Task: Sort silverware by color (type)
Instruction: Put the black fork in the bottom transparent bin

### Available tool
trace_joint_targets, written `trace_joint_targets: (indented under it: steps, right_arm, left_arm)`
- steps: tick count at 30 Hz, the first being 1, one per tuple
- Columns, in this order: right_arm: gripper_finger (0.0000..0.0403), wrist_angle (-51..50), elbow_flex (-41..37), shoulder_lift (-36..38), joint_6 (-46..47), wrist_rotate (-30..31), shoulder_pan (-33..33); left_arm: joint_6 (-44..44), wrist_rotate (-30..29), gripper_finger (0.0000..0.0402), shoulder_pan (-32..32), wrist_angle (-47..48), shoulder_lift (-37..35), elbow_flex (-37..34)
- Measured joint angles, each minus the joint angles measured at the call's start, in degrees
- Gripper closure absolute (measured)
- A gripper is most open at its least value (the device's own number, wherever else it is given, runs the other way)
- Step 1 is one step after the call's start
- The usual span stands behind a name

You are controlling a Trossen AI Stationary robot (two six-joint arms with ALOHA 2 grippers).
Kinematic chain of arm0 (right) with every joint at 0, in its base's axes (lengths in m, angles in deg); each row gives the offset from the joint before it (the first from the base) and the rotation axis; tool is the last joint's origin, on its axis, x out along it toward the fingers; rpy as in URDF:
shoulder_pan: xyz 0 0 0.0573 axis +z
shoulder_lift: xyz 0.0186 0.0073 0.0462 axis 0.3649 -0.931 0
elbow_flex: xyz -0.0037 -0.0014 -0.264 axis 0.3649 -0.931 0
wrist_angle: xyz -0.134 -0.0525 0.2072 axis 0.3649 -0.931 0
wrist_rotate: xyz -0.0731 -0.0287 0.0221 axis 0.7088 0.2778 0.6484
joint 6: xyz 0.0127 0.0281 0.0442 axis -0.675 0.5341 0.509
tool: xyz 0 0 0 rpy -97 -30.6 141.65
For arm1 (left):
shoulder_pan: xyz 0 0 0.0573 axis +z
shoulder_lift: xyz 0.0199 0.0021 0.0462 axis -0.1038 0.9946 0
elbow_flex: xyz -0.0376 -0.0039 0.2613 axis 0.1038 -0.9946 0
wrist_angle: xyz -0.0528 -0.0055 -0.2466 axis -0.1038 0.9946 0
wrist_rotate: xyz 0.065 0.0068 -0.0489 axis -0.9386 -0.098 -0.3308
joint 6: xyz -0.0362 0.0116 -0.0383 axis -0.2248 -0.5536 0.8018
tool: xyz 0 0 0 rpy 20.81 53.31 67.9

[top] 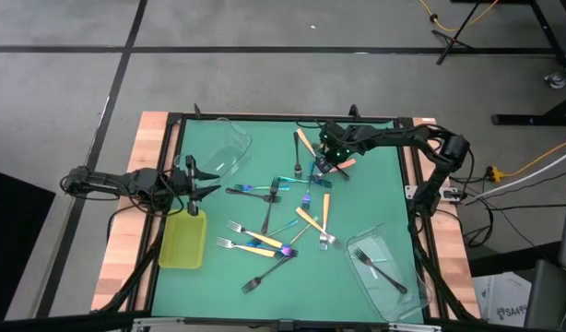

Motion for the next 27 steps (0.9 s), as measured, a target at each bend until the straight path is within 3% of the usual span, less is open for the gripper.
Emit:
trace_joint_targets:
  steps: [18,27]
  right_arm:
    - [0.0402,-0.02,0.0,0.03,-0.98,-0.47,0.04]
    - [0.0402,-0.48,-0.02,4.38,-0.98,-1.99,0.04]
  left_arm:
    - [0.0,0.0,0.0269,-0.01,-0.01,0.01,-0.01]
    - [0.0,0.04,0.0269,-0.01,-0.01,-0.01,0.01]
